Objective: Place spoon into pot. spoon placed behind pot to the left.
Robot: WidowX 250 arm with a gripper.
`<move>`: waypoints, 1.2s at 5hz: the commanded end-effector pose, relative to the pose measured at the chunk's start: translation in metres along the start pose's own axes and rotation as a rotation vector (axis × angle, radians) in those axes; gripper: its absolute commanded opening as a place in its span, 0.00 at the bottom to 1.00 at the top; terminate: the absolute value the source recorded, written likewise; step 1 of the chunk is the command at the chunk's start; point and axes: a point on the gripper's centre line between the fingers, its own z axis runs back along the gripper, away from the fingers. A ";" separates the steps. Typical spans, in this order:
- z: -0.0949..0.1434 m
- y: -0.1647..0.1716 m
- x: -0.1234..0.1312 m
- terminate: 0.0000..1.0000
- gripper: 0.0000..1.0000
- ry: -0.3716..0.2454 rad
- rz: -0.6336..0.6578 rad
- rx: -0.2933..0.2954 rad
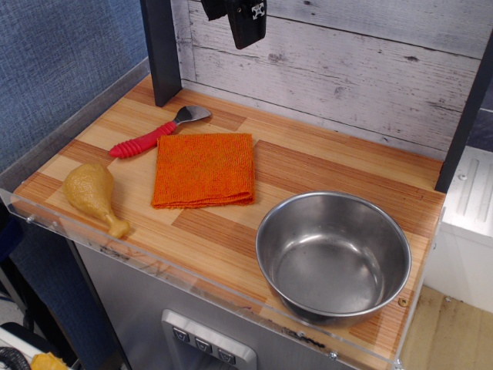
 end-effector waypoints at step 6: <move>-0.047 0.061 -0.134 0.00 1.00 0.092 0.304 -0.054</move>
